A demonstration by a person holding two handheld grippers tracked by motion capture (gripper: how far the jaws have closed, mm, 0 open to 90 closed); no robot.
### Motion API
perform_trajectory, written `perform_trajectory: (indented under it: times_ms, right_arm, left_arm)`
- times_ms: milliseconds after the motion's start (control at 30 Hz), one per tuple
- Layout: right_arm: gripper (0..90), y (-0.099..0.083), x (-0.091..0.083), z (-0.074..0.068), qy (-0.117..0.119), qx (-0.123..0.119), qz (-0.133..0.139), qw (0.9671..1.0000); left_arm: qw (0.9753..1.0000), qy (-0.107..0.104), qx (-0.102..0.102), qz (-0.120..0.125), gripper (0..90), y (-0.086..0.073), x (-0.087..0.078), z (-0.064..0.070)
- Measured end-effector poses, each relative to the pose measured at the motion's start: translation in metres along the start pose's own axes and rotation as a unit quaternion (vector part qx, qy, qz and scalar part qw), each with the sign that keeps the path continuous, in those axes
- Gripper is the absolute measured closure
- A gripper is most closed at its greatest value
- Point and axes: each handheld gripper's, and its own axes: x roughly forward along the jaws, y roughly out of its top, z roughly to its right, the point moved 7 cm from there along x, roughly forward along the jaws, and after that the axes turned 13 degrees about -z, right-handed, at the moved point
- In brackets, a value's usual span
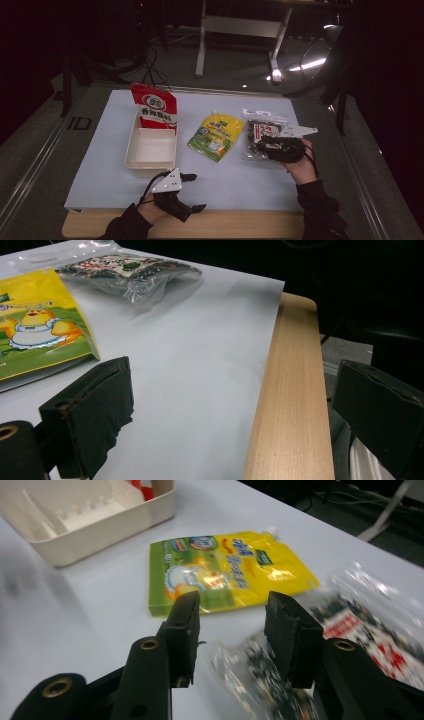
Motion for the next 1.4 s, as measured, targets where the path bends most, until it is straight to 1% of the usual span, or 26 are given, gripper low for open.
perform_trajectory:
  times_ms: [33, 67, 133, 167, 200, 233, 300, 333, 433, 467, 533, 600, 667, 700, 767, 800, 867, 900, 967, 1000, 1100, 1133, 1167, 1200, 1333, 1400]
  right_arm:
    - [63.2, -0.004, -0.002, 0.005, -0.010, 0.003, -0.001, 0.9999]
    - [63.4, -0.009, -0.005, 0.010, -0.015, 0.009, -0.002, 0.9998]
    - [71.6, -0.017, -0.008, 0.022, -0.032, 0.017, -0.008, 0.9993]
    - [71.4, -0.022, -0.009, 0.028, -0.042, 0.021, -0.017, 0.9988]
    - [72.0, -0.025, -0.011, 0.034, -0.048, 0.026, -0.019, 0.9983]
    - [75.4, -0.028, -0.011, 0.040, -0.050, 0.034, -0.019, 0.9980]
    - [77.4, -0.033, -0.012, 0.053, -0.061, 0.047, -0.023, 0.9968]
    - [83.6, -0.034, -0.011, 0.059, -0.060, 0.056, -0.022, 0.9964]
    - [89.9, -0.034, -0.008, 0.075, -0.067, 0.068, -0.019, 0.9952]
    - [89.9, -0.033, -0.006, 0.080, -0.063, 0.075, -0.015, 0.9951]
    - [90.0, -0.029, -0.002, 0.090, -0.075, 0.078, -0.013, 0.9940]
    - [89.9, -0.023, 0.002, 0.098, -0.078, 0.084, -0.009, 0.9934]
    - [89.9, -0.019, 0.007, 0.106, -0.087, 0.084, -0.010, 0.9926]
    - [90.0, -0.018, 0.010, 0.109, -0.085, 0.084, -0.010, 0.9928]
    - [89.9, -0.020, 0.013, 0.115, -0.095, 0.087, -0.016, 0.9915]
    - [90.0, -0.023, 0.015, 0.117, -0.089, 0.092, -0.015, 0.9916]
    - [90.0, -0.034, 0.019, 0.123, -0.105, 0.098, -0.029, 0.9892]
    - [90.0, -0.041, 0.021, 0.126, -0.106, 0.104, -0.037, 0.9882]
    - [90.0, -0.055, 0.024, 0.133, -0.122, 0.112, -0.054, 0.9847]
    - [90.0, -0.061, 0.025, 0.136, -0.121, 0.120, -0.057, 0.9837]
    - [90.0, -0.076, 0.028, 0.145, -0.130, 0.140, -0.072, 0.9789]
    - [90.0, -0.080, 0.030, 0.148, -0.131, 0.145, -0.077, 0.9777]
    - [90.0, -0.084, 0.032, 0.150, -0.138, 0.148, -0.085, 0.9757]
    - [90.0, -0.087, 0.035, 0.151, -0.141, 0.149, -0.090, 0.9746]
    - [90.0, -0.094, 0.046, 0.152, -0.137, 0.152, -0.107, 0.9730]
    - [90.0, -0.094, 0.051, 0.152, -0.142, 0.149, -0.114, 0.9719]
  left_arm:
    - [1.0000, 0.000, 0.000, -0.001, 4.2, 0.000, 0.000, 0.000]
    - [1.0000, -0.001, 0.001, -0.001, 4.3, 0.000, 0.000, 0.000]
    - [1.0000, -0.002, 0.000, -0.002, 4.2, 0.000, 0.001, 0.000]
    - [1.0000, -0.002, 0.000, -0.001, 4.3, 0.000, 0.001, 0.001]
    - [1.0000, -0.002, 0.000, -0.001, 4.3, -0.001, 0.001, 0.001]
    - [1.0000, -0.002, 0.000, -0.002, 4.3, -0.001, 0.002, 0.000]
    - [1.0000, -0.002, -0.001, -0.003, 4.3, -0.001, 0.002, 0.000]
    - [1.0000, -0.002, 0.000, -0.004, 4.3, -0.001, 0.003, 0.000]
    - [1.0000, -0.001, -0.002, -0.004, 4.3, -0.002, 0.003, 0.000]
    - [1.0000, -0.001, -0.003, -0.005, 4.3, -0.002, 0.003, 0.000]
    - [1.0000, 0.000, -0.004, -0.006, 4.3, -0.003, 0.004, 0.001]
    - [1.0000, 0.001, -0.004, -0.006, 4.2, -0.003, 0.004, 0.001]
    - [1.0000, 0.002, -0.006, -0.007, 4.3, -0.004, 0.003, 0.002]
    - [1.0000, 0.003, -0.005, -0.007, 4.3, -0.004, 0.003, 0.002]
    - [1.0000, 0.004, -0.005, -0.007, 4.3, -0.005, 0.002, 0.003]
    - [0.9999, 0.005, -0.006, -0.007, 4.2, -0.006, 0.002, 0.003]
    - [0.9999, 0.006, -0.008, -0.008, 4.3, -0.007, 0.001, 0.003]
    - [0.9999, 0.006, -0.008, -0.008, 4.3, -0.007, 0.001, 0.003]
    - [0.9999, 0.008, -0.010, -0.007, 4.3, -0.007, 0.000, 0.003]
    - [0.9999, 0.008, -0.010, -0.007, 4.3, -0.007, 0.000, 0.003]
    - [0.9999, 0.008, -0.009, -0.008, 4.3, -0.007, 0.000, 0.003]
    - [0.9999, 0.007, -0.009, -0.008, 4.3, -0.007, 0.001, 0.002]
    - [0.9999, 0.008, -0.010, -0.008, 4.3, -0.007, 0.001, 0.002]
    - [0.9999, 0.008, -0.010, -0.008, 4.3, -0.007, 0.001, 0.002]
    - [0.9999, 0.007, -0.011, -0.008, 4.3, -0.007, 0.001, 0.002]
    - [0.9999, 0.007, -0.011, -0.008, 4.3, -0.008, 0.001, 0.002]
